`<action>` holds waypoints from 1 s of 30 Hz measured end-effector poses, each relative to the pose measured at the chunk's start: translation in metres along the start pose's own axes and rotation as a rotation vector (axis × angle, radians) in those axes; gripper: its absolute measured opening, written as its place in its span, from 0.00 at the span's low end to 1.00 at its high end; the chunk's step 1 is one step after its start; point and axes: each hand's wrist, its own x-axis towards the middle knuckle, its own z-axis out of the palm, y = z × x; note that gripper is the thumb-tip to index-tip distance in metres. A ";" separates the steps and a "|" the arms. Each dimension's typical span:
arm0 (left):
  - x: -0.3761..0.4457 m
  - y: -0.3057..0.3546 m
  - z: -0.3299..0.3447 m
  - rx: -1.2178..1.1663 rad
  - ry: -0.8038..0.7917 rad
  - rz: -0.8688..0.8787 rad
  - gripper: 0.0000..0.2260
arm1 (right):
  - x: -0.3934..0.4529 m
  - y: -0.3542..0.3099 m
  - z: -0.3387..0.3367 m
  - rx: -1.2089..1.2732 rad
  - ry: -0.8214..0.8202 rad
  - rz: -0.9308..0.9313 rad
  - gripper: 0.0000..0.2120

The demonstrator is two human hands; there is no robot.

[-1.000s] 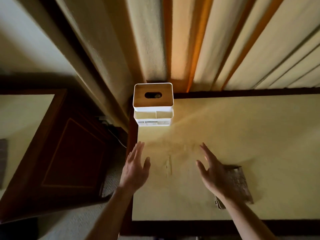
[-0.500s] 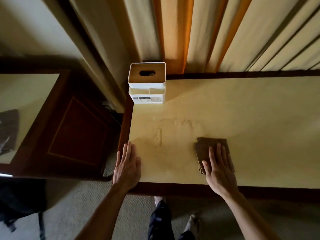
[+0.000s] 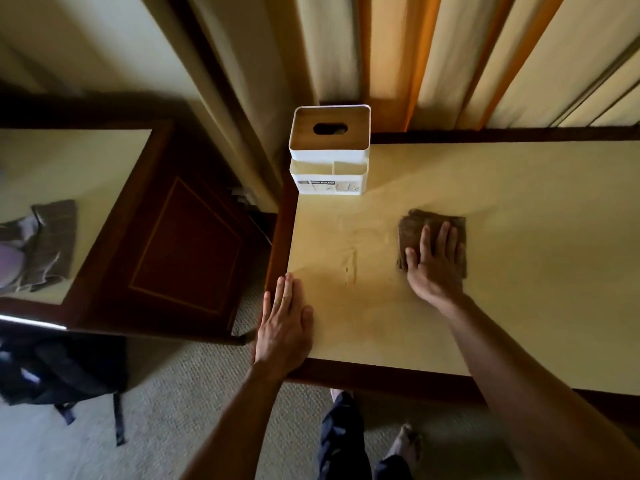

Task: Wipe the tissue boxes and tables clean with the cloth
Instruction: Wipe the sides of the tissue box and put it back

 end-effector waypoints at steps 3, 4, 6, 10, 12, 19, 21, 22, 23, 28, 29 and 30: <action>-0.001 0.000 -0.001 -0.013 -0.001 0.011 0.29 | 0.016 -0.037 0.001 0.000 -0.019 -0.060 0.30; -0.001 0.000 -0.002 -0.013 0.001 0.016 0.29 | 0.017 -0.050 0.003 0.002 -0.034 -0.094 0.30; -0.001 0.000 -0.002 -0.021 0.011 0.023 0.30 | 0.014 -0.076 0.009 -0.003 -0.072 -0.191 0.30; -0.001 -0.002 0.000 -0.028 0.028 0.039 0.31 | -0.006 -0.117 0.020 0.006 -0.152 -0.436 0.29; -0.001 -0.004 0.001 -0.030 0.027 0.040 0.31 | -0.019 -0.121 0.027 0.019 -0.162 -0.475 0.29; -0.001 -0.002 -0.002 -0.026 0.004 0.023 0.32 | -0.078 -0.057 0.049 0.034 -0.075 -0.430 0.33; -0.001 -0.001 -0.005 -0.024 -0.008 0.018 0.32 | -0.085 -0.039 0.045 0.043 -0.045 -0.371 0.34; -0.002 -0.001 -0.006 -0.018 -0.015 0.015 0.32 | -0.085 -0.030 0.042 0.031 -0.040 -0.328 0.35; -0.002 -0.001 -0.007 -0.014 -0.021 0.009 0.32 | -0.084 -0.022 0.039 0.014 -0.052 -0.283 0.35; -0.001 0.001 -0.009 -0.016 -0.050 -0.014 0.33 | -0.062 0.007 0.017 0.019 -0.043 -0.104 0.36; 0.000 0.002 -0.010 -0.020 -0.060 -0.022 0.32 | -0.058 0.007 0.015 0.021 -0.042 -0.085 0.36; 0.001 0.004 -0.011 -0.023 -0.072 -0.030 0.31 | -0.056 0.005 0.014 0.024 -0.045 -0.072 0.36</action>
